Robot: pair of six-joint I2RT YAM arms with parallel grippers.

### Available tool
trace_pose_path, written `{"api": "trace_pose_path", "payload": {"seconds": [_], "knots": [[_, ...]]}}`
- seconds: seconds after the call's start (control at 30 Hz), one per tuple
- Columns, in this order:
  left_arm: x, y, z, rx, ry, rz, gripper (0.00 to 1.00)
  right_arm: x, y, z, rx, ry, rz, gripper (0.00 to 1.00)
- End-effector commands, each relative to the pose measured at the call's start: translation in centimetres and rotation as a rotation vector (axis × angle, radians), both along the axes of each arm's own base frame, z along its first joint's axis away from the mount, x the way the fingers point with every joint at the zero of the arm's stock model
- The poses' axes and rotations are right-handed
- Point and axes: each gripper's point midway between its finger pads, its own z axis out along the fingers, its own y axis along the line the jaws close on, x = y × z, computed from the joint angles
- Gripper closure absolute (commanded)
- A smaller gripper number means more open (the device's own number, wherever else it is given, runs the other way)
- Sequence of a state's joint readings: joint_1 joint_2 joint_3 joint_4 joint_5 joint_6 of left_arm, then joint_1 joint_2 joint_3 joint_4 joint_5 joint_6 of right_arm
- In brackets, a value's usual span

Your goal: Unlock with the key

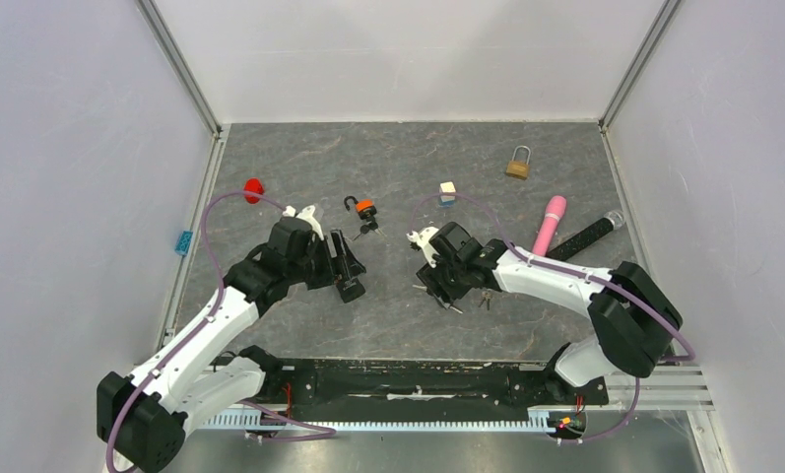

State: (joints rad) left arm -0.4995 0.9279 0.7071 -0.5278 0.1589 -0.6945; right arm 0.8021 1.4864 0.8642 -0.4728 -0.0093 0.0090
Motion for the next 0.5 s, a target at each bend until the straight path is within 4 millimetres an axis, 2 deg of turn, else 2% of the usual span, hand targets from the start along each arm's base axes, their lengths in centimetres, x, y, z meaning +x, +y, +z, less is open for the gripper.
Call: {"api": "trace_pose_path", "payload": {"seconds": [0.0, 0.27, 0.37, 0.47], "knots": [[0.1, -0.5, 0.4, -0.022, -0.026, -0.025, 0.22, -1.6, -0.4, -1.1, -0.001, 0.067, 0.007, 0.4], [-0.1, 0.3, 0.6, 0.007, -0.039, -0.012, 0.22, -4.1, -0.4, -3.0, 0.025, 0.173, -0.027, 0.42], [0.0, 0.2, 0.6, 0.004, -0.036, -0.012, 0.22, -5.8, 1.1, -2.7, 0.066, 0.22, -0.009, 0.43], [0.1, 0.1, 0.7, 0.001, -0.037, -0.016, 0.22, -7.4, 3.9, -2.1, 0.143, 0.274, 0.031, 0.44]]}}
